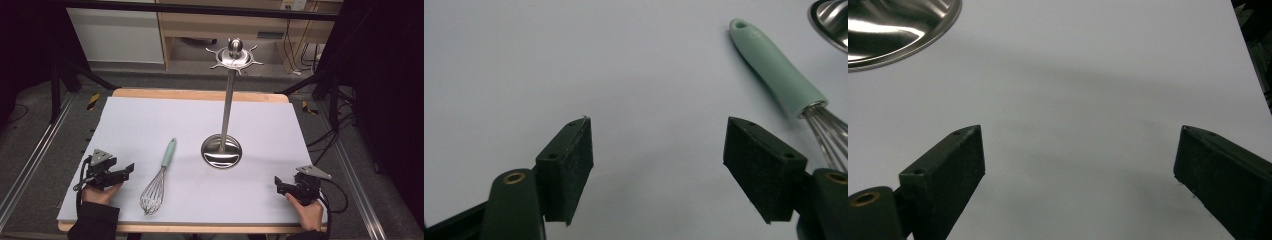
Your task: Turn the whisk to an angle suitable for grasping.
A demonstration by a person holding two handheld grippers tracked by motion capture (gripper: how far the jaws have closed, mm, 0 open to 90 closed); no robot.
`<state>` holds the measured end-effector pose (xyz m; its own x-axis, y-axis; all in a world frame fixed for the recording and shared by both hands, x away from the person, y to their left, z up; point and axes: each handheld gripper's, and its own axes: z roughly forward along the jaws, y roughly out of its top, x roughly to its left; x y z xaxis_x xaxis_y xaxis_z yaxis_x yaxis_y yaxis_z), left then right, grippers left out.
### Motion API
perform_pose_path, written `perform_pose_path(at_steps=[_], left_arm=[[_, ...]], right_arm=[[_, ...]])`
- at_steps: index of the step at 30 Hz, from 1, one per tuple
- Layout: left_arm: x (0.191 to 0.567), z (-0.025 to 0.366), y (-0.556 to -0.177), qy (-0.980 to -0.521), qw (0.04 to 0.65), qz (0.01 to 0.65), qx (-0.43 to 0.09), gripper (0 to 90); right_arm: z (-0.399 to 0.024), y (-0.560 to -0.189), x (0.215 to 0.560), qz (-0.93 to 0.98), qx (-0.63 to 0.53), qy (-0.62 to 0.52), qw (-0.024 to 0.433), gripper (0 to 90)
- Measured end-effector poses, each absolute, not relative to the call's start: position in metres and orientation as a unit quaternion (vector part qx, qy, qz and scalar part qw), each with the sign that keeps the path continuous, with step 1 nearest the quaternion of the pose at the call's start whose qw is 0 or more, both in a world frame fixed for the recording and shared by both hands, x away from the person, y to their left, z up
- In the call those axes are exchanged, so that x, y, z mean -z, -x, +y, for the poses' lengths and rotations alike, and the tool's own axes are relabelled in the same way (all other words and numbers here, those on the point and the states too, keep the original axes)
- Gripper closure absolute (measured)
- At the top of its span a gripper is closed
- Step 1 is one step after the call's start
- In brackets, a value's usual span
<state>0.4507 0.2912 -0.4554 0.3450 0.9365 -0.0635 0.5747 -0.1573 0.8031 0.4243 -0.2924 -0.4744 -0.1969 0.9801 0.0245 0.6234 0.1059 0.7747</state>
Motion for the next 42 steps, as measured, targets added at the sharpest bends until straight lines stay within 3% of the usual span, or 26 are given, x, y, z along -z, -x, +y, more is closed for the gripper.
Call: perform_pose_path(at_steps=[7, 42], left_arm=[[0.445, 0.287, -0.447, -0.725, 0.394, 0.514, -0.233, 27.1], [0.413, 0.255, -0.44, -0.743, 0.422, 0.47, -0.22, 26.3]], right_arm=[[-0.293, -0.423, 0.473, 0.691, -0.344, -0.578, 0.266, 3.4], [-0.284, -0.421, 0.473, 0.712, -0.325, -0.562, 0.268, 7.7]])
